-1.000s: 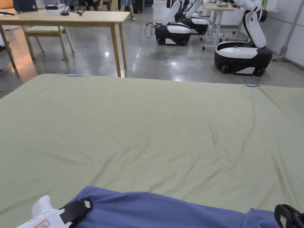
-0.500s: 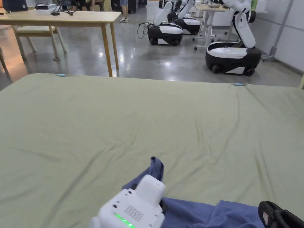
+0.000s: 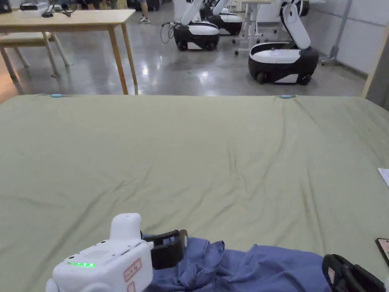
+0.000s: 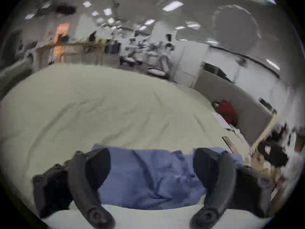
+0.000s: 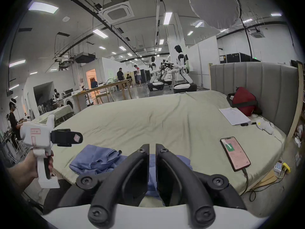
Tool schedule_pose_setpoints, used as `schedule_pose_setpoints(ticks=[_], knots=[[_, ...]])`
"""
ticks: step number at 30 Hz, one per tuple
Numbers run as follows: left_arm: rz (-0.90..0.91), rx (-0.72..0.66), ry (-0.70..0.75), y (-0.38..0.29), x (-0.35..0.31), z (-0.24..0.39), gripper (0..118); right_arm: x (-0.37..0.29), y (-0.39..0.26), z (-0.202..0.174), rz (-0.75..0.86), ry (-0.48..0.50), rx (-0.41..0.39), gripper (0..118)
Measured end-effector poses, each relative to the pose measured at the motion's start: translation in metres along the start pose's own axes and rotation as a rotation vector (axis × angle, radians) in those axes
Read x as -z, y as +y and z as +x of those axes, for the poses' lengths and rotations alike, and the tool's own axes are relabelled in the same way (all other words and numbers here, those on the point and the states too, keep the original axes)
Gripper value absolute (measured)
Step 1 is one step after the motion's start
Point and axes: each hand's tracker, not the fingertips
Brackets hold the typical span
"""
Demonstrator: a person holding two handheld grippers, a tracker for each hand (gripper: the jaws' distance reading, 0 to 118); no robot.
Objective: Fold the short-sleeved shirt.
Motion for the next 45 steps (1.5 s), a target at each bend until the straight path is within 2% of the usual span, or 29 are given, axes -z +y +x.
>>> schedule_pose_setpoints(ticks=[1, 2, 3, 6, 8, 11, 14, 17, 22, 23, 24, 25, 26, 27, 29, 31, 33, 35, 36, 37, 38, 39, 40, 41, 42, 44, 45], knots=[[-0.049, -0.023, -0.017, -0.004, 0.008, -0.008, 63, 0.001, -0.001, 0.001, -0.002, 0.005, 0.007, 10], [-0.082, -0.030, -0.048, -0.009, 0.015, -0.013, 0, 0.002, -0.002, 0.002, -0.004, 0.009, 0.013, 10], [-0.155, -0.033, -0.049, -0.019, 0.026, -0.013, 0, 0.002, -0.003, 0.002, -0.007, 0.012, 0.018, 10], [-0.213, -0.024, -0.090, -0.042, 0.039, 0.006, 0, 0.002, -0.006, 0.005, -0.014, 0.011, 0.024, 10], [-0.230, -0.047, -0.192, -0.054, 0.047, 0.021, 0, 0.001, -0.007, 0.007, -0.019, 0.004, 0.027, 10], [-0.259, 0.001, -0.323, -0.071, 0.066, 0.050, 0, 0.001, -0.008, 0.010, -0.028, -0.002, 0.032, 10], [-0.263, 0.095, -0.226, -0.075, 0.072, 0.057, 0, 0.000, -0.007, 0.010, -0.029, -0.006, 0.028, 10], [-0.197, -0.031, -0.230, -0.064, 0.049, 0.032, 0, 0.001, -0.003, 0.005, -0.026, -0.004, 0.019, 10], [-0.042, -0.052, -0.145, -0.043, -0.018, -0.027, 0, 0.009, -0.001, -0.014, -0.025, 0.050, 0.008, 10], [-0.003, -0.108, -0.136, -0.044, -0.030, -0.049, 7, 0.012, -0.002, -0.021, -0.031, 0.066, 0.001, 10], [0.022, -0.172, -0.159, -0.046, -0.039, -0.070, 24, 0.014, -0.003, -0.027, -0.037, 0.080, -0.008, 9], [0.029, -0.240, -0.171, -0.049, -0.045, -0.090, 59, 0.016, -0.004, -0.033, -0.041, 0.091, -0.016, 10], [0.015, -0.304, -0.151, -0.052, -0.048, -0.106, 105, 0.017, -0.004, -0.039, -0.046, 0.102, -0.023, 10], [0.017, -0.352, -0.145, -0.056, -0.050, -0.117, 113, 0.018, -0.005, -0.044, -0.050, 0.112, -0.029, 10], [0.033, -0.516, -0.215, -0.067, -0.045, -0.144, 113, 0.017, -0.007, -0.055, -0.047, 0.127, -0.048, 10], [-0.010, -0.685, -0.380, -0.082, -0.022, -0.159, 114, 0.016, -0.007, -0.062, -0.054, 0.137, -0.060, 10], [-0.022, -0.823, -0.541, -0.100, 0.008, -0.164, 114, 0.015, -0.006, -0.065, -0.059, 0.138, -0.066, 9], [0.017, -0.820, -0.592, -0.091, 0.023, -0.154, 110, 0.012, -0.005, -0.068, -0.062, 0.128, -0.077, 10], [-0.027, -0.802, -0.575, -0.086, 0.029, -0.143, 100, 0.011, -0.003, -0.068, -0.064, 0.120, -0.081, 10], [-0.049, -0.794, -0.553, -0.084, 0.035, -0.133, 78, 0.010, -0.002, -0.068, -0.064, 0.117, -0.082, 10], [-0.087, -0.782, -0.499, -0.085, 0.045, -0.125, 34, 0.009, -0.001, -0.067, -0.064, 0.113, -0.082, 10], [-0.146, -0.760, -0.415, -0.088, 0.056, -0.120, 12, 0.008, -0.001, -0.067, -0.065, 0.104, -0.082, 10], [-0.185, -0.740, -0.331, -0.091, 0.062, -0.116, 11, 0.007, 0.000, -0.067, -0.065, 0.095, -0.083, 10], [-0.110, -0.757, -0.330, -0.098, 0.058, -0.122, 11, 0.006, 0.000, -0.067, -0.068, 0.083, -0.085, 9], [-0.060, -0.795, -0.408, -0.095, 0.055, -0.123, 11, 0.004, 0.000, -0.067, -0.071, 0.078, -0.087, 9], [-0.074, -0.806, -0.380, -0.089, 0.039, -0.125, 10, 0.000, 0.000, -0.067, -0.072, 0.069, -0.094, 9], [-0.050, -0.754, -0.346, -0.085, 0.028, -0.131, 10, 0.000, 0.000, -0.066, -0.075, 0.066, -0.099, 9]])
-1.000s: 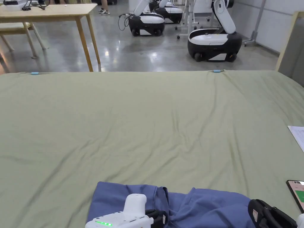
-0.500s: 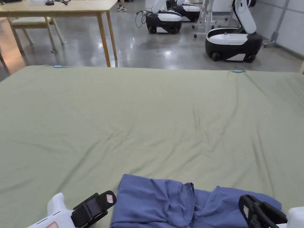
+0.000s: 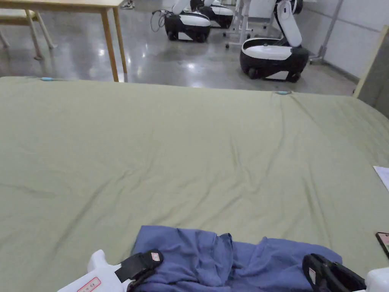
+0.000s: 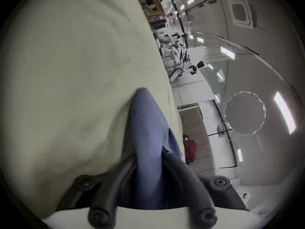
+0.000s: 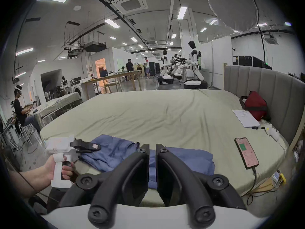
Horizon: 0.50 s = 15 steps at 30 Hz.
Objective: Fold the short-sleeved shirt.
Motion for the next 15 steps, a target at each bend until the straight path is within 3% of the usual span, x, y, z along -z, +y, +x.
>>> schedule_pose_setpoints(ticks=[4, 8, 15], knots=[[0.120, 0.177, 0.125, 0.036, -0.054, 0.006, 9, 0.002, 0.000, 0.001, -0.003, -0.003, -0.003, 10], [0.185, 0.497, 0.240, 0.058, -0.091, 0.049, 9, 0.007, 0.000, -0.003, -0.002, 0.021, 0.000, 9], [0.066, 1.012, 0.148, -0.033, -0.021, 0.181, 9, 0.000, -0.004, -0.005, 0.004, 0.029, -0.041, 10]])
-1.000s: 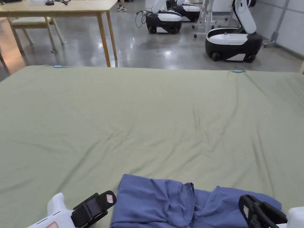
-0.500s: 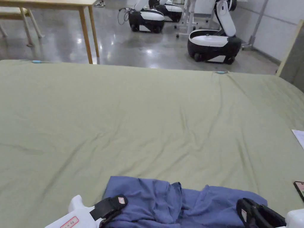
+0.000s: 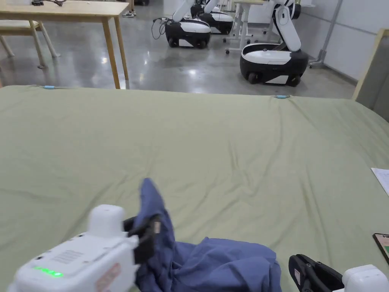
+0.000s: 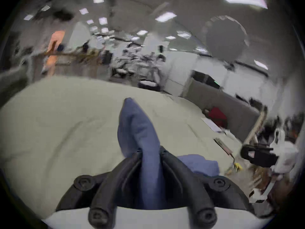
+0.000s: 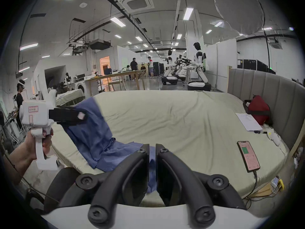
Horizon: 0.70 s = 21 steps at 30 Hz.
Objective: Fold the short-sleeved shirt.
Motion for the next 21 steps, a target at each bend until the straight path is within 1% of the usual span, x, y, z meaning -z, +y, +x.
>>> schedule_pose_setpoints(ticks=[2, 5, 7, 8, 9, 10, 11, 12, 13, 14, 15, 16, 17, 18, 19, 20, 21], knots=[[-0.070, 0.123, -0.052, -0.003, 0.035, 0.055, 9, -0.007, -0.003, 0.007, 0.007, -0.011, 0.014, 10], [-0.228, 0.280, -0.036, -0.032, 0.091, 0.112, 9, -0.019, -0.011, 0.020, 0.005, -0.028, 0.050, 10], [-0.308, 0.328, 0.005, -0.057, 0.121, 0.127, 9, -0.027, -0.015, 0.028, 0.004, -0.047, 0.059, 9], [-0.317, 0.305, 0.019, -0.068, 0.129, 0.128, 13, -0.029, -0.017, 0.033, 0.003, -0.051, 0.062, 10], [-0.321, 0.297, 0.021, -0.075, 0.135, 0.126, 25, -0.031, -0.019, 0.037, -0.001, -0.051, 0.066, 9], [-0.331, 0.270, 0.006, -0.075, 0.136, 0.123, 53, -0.032, -0.021, 0.042, -0.005, -0.048, 0.069, 10], [-0.333, 0.211, -0.023, -0.070, 0.131, 0.122, 94, -0.031, -0.023, 0.045, -0.009, -0.051, 0.066, 10], [-0.308, 0.170, -0.048, -0.063, 0.123, 0.121, 103, -0.031, -0.024, 0.048, -0.014, -0.051, 0.059, 10], [-0.249, 0.120, -0.081, -0.049, 0.109, 0.117, 101, -0.030, -0.024, 0.051, -0.019, -0.050, 0.055, 10], [-0.166, 0.050, -0.109, -0.038, 0.094, 0.111, 101, -0.028, -0.025, 0.053, -0.021, -0.047, 0.056, 10], [-0.123, -0.024, -0.124, -0.029, 0.084, 0.101, 101, -0.026, -0.025, 0.056, -0.026, -0.041, 0.064, 10], [-0.093, -0.108, -0.107, -0.021, 0.078, 0.087, 101, -0.024, -0.025, 0.057, -0.029, -0.037, 0.074, 9], [-0.071, -0.187, -0.061, -0.017, 0.074, 0.072, 101, -0.022, -0.026, 0.059, -0.031, -0.034, 0.087, 10], [-0.090, -0.238, -0.026, -0.016, 0.074, 0.059, 101, -0.021, -0.027, 0.060, -0.032, -0.033, 0.100, 10], [-0.135, -0.295, -0.030, -0.020, 0.077, 0.045, 100, -0.018, -0.027, 0.061, -0.038, -0.036, 0.114, 9], [-0.172, -0.338, -0.042, -0.025, 0.083, 0.039, 82, -0.016, -0.027, 0.062, -0.046, -0.039, 0.129, 10], [-0.236, -0.367, -0.077, -0.032, 0.089, 0.040, 48, -0.014, -0.027, 0.062, -0.057, -0.041, 0.140, 10]])
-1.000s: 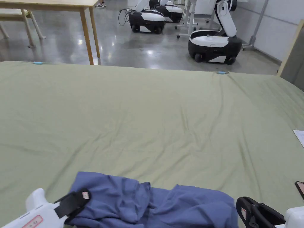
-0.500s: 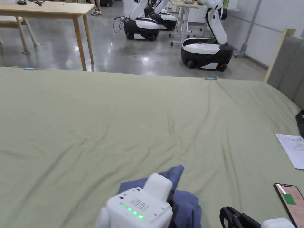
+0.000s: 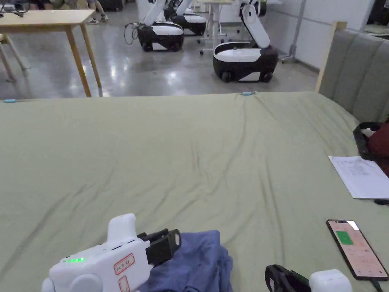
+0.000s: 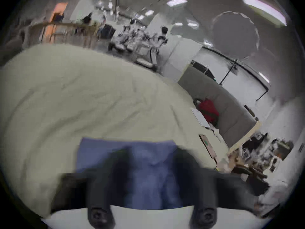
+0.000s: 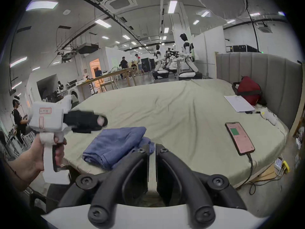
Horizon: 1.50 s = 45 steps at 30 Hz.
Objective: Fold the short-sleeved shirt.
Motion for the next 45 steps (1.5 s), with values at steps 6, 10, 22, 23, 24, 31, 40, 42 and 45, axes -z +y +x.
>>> schedule_pose_setpoints(ticks=[6, 10, 22, 23, 24, 31, 40, 42, 45], knots=[[-0.157, 0.094, -0.252, -0.063, 0.046, 0.051, 0, 0.014, 0.002, -0.004, -0.055, 0.008, 0.019, 10], [-0.188, 0.090, -0.137, -0.079, 0.075, 0.045, 0, 0.025, 0.003, -0.009, -0.083, 0.045, 0.065, 9], [0.059, -0.029, -0.015, -0.019, -0.071, -0.085, 87, 0.140, -0.009, -0.023, -0.273, 0.272, 0.265, 10], [0.040, -0.054, -0.002, -0.021, -0.073, -0.098, 96, 0.142, -0.011, -0.019, -0.284, 0.256, 0.258, 10], [0.017, -0.076, -0.011, -0.025, -0.072, -0.110, 104, 0.142, -0.014, -0.015, -0.289, 0.243, 0.254, 10], [0.022, -0.347, -0.330, -0.046, -0.006, -0.137, 117, 0.139, -0.020, -0.004, -0.294, 0.226, 0.281, 10], [-0.061, -0.445, -0.239, -0.035, 0.032, -0.113, 22, 0.124, -0.012, -0.020, -0.271, 0.225, 0.225, 9], [-0.030, -0.374, -0.201, -0.025, 0.006, -0.115, 22, 0.120, -0.009, -0.026, -0.253, 0.225, 0.207, 10], [-0.003, -0.305, -0.120, -0.002, -0.051, -0.144, 22, 0.115, -0.003, -0.042, -0.245, 0.234, 0.159, 10]])
